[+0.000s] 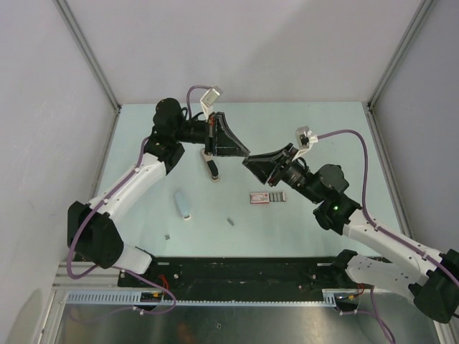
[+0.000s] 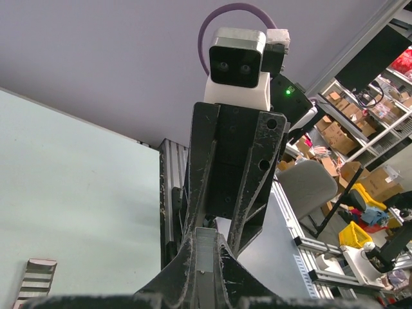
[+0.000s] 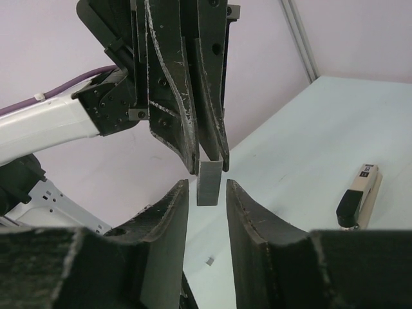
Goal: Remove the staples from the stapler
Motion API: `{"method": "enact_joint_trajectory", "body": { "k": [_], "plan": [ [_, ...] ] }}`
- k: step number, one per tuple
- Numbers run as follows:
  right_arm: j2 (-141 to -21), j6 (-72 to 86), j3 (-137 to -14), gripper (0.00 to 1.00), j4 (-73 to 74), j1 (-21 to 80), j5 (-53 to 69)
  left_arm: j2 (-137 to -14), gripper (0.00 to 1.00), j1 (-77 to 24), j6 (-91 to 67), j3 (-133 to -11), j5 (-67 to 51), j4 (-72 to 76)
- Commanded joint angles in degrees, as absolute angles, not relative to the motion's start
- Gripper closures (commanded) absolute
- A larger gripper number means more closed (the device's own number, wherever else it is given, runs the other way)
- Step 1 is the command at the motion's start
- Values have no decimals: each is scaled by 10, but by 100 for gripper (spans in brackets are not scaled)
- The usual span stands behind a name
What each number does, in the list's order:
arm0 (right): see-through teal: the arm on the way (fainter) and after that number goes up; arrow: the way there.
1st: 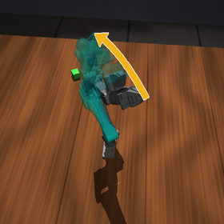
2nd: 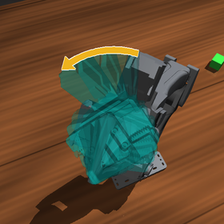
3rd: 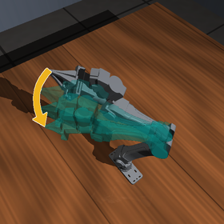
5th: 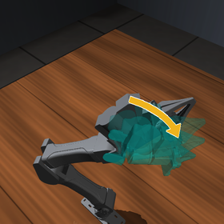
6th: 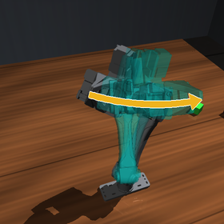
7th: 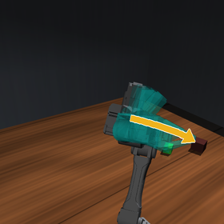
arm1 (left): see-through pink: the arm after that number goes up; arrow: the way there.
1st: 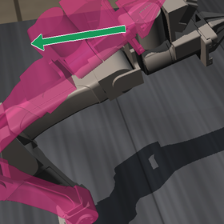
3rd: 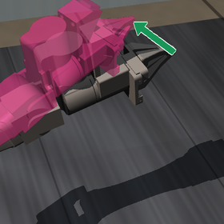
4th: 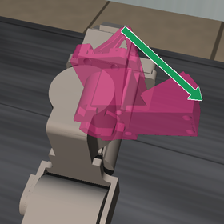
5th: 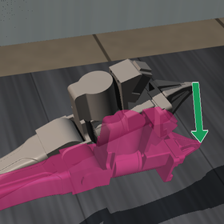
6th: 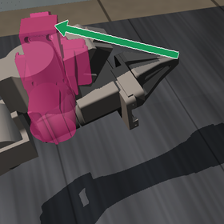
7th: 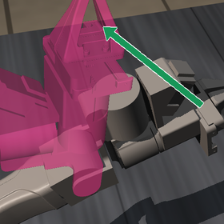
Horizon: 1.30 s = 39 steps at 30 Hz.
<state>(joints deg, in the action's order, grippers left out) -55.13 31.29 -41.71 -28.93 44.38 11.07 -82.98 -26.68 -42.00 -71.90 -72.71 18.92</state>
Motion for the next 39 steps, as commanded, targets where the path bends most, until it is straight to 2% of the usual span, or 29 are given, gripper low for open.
{"method": "enact_joint_trajectory", "body": {
  "k": [1, 6, 10, 14, 16, 18, 24, 28, 34, 39],
  "plan": [
    [-557, 311, -445, 68, -317, 443, 119, -806, 99, -271, -418, -717, -734, 208],
    [-560, 310, -445, 82, -318, 444, 116, -806, 98, -272, -415, -712, -734, 208],
    [-558, 306, -446, 92, -305, 444, 112, -805, 87, -272, -412, -709, -726, 208],
    [-551, 296, -445, 96, -258, 445, 99, -804, 52, -264, -403, -710, -691, 197],
    [-548, 288, -448, 97, -212, 445, 80, -805, 42, -254, -373, -723, -656, 154],
    [-551, 283, -450, 99, -155, 446, 52, -808, 37, -247, -307, -747, -594, 61],
    [-592, 291, -455, 100, 24, 447, -77, -816, 29, -256, -121, -781, -377, -146],
    [-647, 315, -463, 100, 119, 447, -153, -818, 28, -277, -9, -761, -249, -191],
    [-759, 367, -479, 100, 188, 447, -209, -825, 28, -330, 89, -714, -161, -195],
    [-805, 389, -485, 100, 181, 463, -237, -831, 28, -353, 118, -693, -151, -194]
  ]
}}
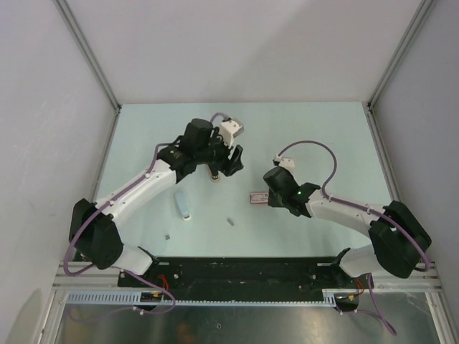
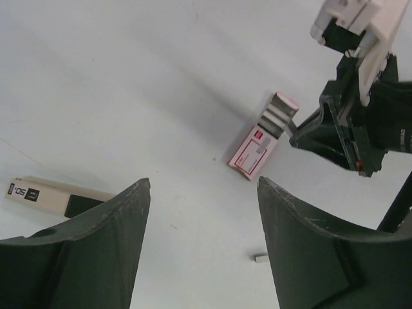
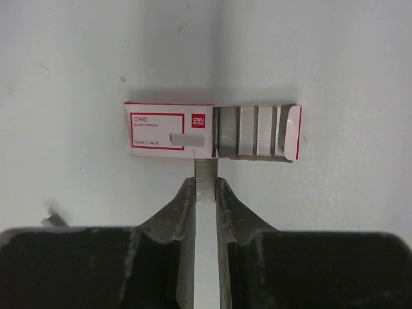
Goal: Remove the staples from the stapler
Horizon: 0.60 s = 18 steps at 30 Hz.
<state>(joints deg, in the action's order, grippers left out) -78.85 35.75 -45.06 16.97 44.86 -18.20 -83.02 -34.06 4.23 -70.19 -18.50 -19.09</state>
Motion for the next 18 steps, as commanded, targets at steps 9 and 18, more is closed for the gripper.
{"method": "enact_joint_trajectory", "body": {
  "k": [9, 18],
  "plan": [
    [-885, 401, -534, 100, 203, 482, -300, -823, 29, -359, 130, -664, -163, -193],
    [-924, 430, -569, 100, 262, 490, -345, -806, 30, -364, 142, -648, -164, -194]
  ]
}}
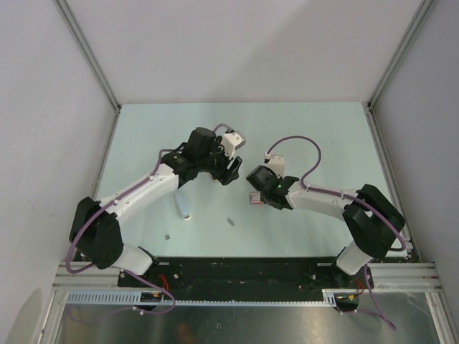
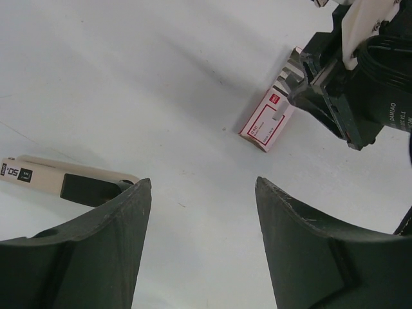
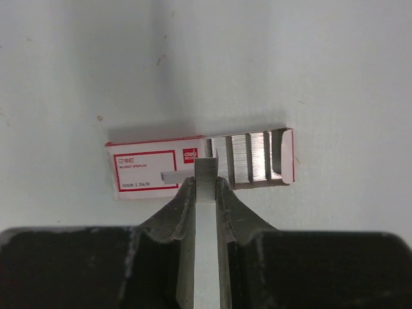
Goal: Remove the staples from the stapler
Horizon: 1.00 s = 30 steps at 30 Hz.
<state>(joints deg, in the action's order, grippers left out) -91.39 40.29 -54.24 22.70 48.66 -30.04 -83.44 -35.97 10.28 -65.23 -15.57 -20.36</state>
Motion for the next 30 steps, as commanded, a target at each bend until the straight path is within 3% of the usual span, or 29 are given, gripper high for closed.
{"method": "enact_joint_trajectory", "body": {
  "k": [1, 30],
  "plan": [
    [-925, 432, -570, 100, 264, 490, -346, -805, 30, -365, 142, -647, -163, -194],
    [-950, 425, -571, 100, 278, 472, -326, -793, 31, -372, 145, -637, -170, -194]
  ]
}}
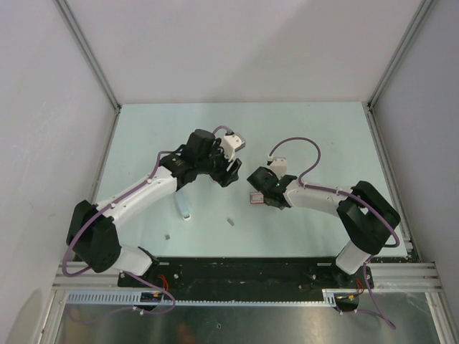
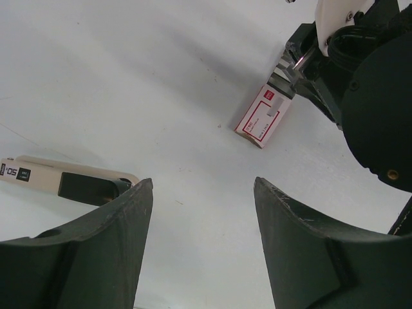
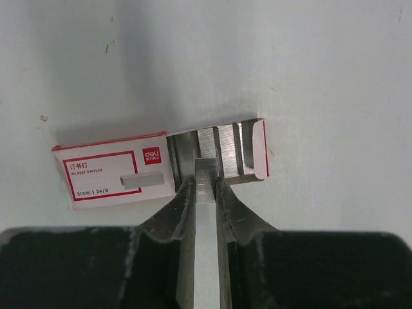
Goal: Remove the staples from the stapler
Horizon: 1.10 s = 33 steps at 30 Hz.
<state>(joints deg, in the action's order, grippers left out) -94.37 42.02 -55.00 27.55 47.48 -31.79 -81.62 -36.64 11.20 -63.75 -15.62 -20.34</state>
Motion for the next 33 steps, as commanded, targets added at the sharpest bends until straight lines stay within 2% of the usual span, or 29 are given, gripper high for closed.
{"method": "enact_joint_trajectory", "body": {
  "k": [1, 12, 24, 27, 33],
  "plan": [
    [-950, 425, -571, 100, 278, 472, -325, -793, 31, -372, 144, -637, -170, -194],
    [-954, 418, -571, 99, 271, 472, -319, -793, 31, -374, 146, -638, -169, -194],
    [-961, 407, -571, 93, 263, 465, -312, -791, 31, -376, 146, -638, -170, -194],
    [-962, 404, -571, 91, 261, 464, -310, -792, 31, -377, 146, -639, -170, -194],
    [-963, 398, -571, 78, 256, 463, -305, -793, 31, -378, 148, -640, -171, -194]
  ]
}}
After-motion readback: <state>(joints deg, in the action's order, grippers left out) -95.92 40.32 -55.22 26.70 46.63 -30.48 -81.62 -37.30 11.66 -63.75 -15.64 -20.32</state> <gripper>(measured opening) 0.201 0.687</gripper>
